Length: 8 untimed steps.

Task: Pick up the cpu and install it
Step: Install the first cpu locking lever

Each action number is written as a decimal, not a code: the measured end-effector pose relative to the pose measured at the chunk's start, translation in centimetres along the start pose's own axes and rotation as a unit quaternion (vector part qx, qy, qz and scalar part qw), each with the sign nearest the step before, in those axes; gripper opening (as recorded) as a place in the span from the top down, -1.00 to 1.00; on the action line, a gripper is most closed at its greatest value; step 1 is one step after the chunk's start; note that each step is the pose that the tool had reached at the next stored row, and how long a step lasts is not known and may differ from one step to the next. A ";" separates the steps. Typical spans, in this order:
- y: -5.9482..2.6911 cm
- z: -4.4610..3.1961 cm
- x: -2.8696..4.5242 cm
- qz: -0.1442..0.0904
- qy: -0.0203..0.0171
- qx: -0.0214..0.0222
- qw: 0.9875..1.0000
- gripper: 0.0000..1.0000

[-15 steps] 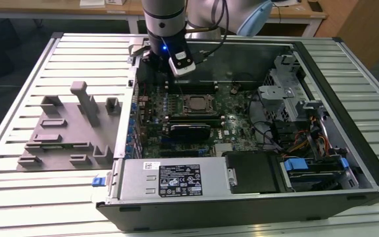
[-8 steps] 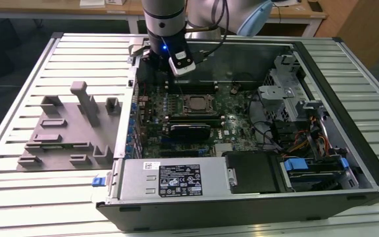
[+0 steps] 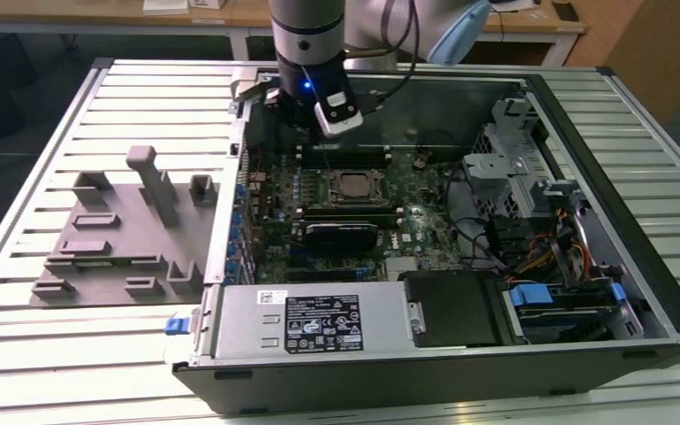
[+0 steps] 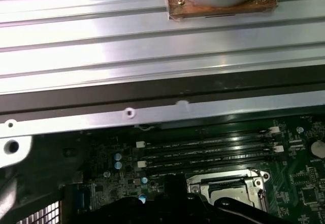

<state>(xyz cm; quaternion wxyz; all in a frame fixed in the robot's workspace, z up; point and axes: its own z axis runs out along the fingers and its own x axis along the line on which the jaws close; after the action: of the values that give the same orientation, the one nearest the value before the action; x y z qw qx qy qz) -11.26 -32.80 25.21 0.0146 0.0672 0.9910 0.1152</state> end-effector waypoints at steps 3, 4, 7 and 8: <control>0.12 0.04 -1.05 0.001 0.002 0.000 1.000 0.79; 0.15 0.05 -1.36 0.001 0.003 0.000 1.000 0.79; 0.23 0.09 -2.16 0.001 0.005 0.001 1.000 0.79; 0.25 0.09 -2.41 0.001 0.005 0.001 1.000 0.79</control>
<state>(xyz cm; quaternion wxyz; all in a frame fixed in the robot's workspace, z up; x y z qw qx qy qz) -8.84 -32.87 25.21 0.0091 0.0679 0.9910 0.1146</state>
